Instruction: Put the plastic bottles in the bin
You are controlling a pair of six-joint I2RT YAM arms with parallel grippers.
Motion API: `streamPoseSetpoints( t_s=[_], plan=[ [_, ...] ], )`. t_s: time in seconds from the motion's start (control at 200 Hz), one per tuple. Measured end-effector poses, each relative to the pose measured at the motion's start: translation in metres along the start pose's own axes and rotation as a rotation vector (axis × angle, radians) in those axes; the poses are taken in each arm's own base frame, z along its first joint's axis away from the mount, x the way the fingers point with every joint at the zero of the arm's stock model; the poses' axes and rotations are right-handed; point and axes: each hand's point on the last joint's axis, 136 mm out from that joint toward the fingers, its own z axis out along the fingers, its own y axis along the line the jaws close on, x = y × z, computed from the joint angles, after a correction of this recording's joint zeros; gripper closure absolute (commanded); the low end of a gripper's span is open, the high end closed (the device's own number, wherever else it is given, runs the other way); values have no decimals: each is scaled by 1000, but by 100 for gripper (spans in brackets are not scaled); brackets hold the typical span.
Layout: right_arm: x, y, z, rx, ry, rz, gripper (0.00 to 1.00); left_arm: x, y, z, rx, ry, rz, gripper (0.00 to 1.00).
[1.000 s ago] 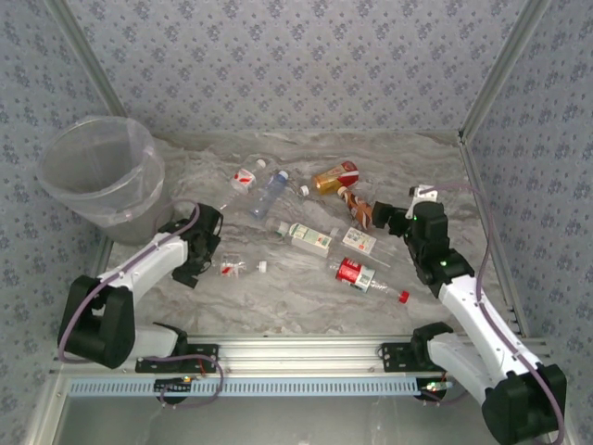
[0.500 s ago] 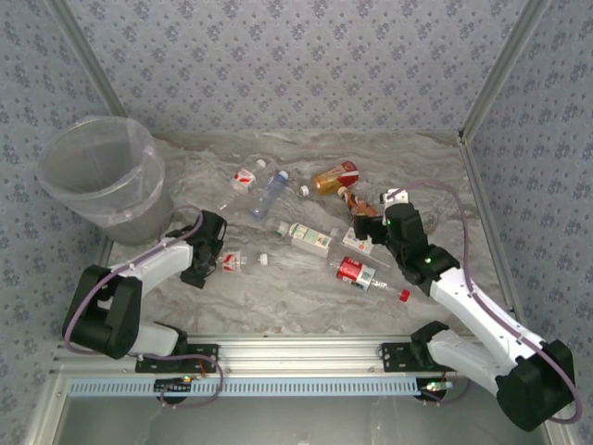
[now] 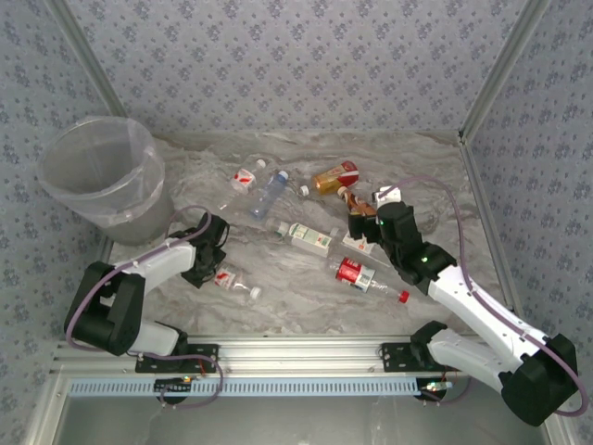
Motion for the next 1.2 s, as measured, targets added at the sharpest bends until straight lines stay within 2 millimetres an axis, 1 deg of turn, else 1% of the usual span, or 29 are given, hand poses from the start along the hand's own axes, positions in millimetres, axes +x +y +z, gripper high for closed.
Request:
streamPoseSetpoints(
  t_s=[0.09,0.135,0.245,0.345,0.475,0.61,0.685,0.815,0.91,0.979,1.039,1.099,1.199],
  plan=[
    [-1,2,-1,-6,-4,6,0,1,-2,-1,5,10,48,37],
    [-1,5,-2,-12,-5,11,0,1,-6,-1,21,12,68,38],
    [0,10,-3,-27,-5,27,0,0,-28,-3,114,12,100,40],
    [0,15,-4,-39,-5,41,0,1,-44,-11,181,5,149,40],
    [-3,18,-5,-49,-19,68,0,-1,-63,-34,264,-30,220,42],
    [-19,18,-6,-48,-79,111,0,-7,-84,-64,359,-84,276,43],
    [-29,17,-7,-44,-121,136,0,-10,-90,-77,401,-108,306,44],
    [-45,14,-8,-25,-189,172,0,-15,-98,-95,467,-150,351,44],
    [-53,10,-6,0,-224,191,0,-20,-105,-109,509,-181,385,44],
    [-59,6,-4,16,-247,205,0,-26,-116,-124,545,-206,411,45],
    [-64,3,-3,26,-267,219,0,-33,-129,-142,584,-237,430,46],
    [-68,1,-1,34,-284,230,0,-44,-144,-167,627,-273,444,46],
    [-72,-2,3,43,-301,242,0,-66,-171,-214,709,-350,451,46]
  ],
)
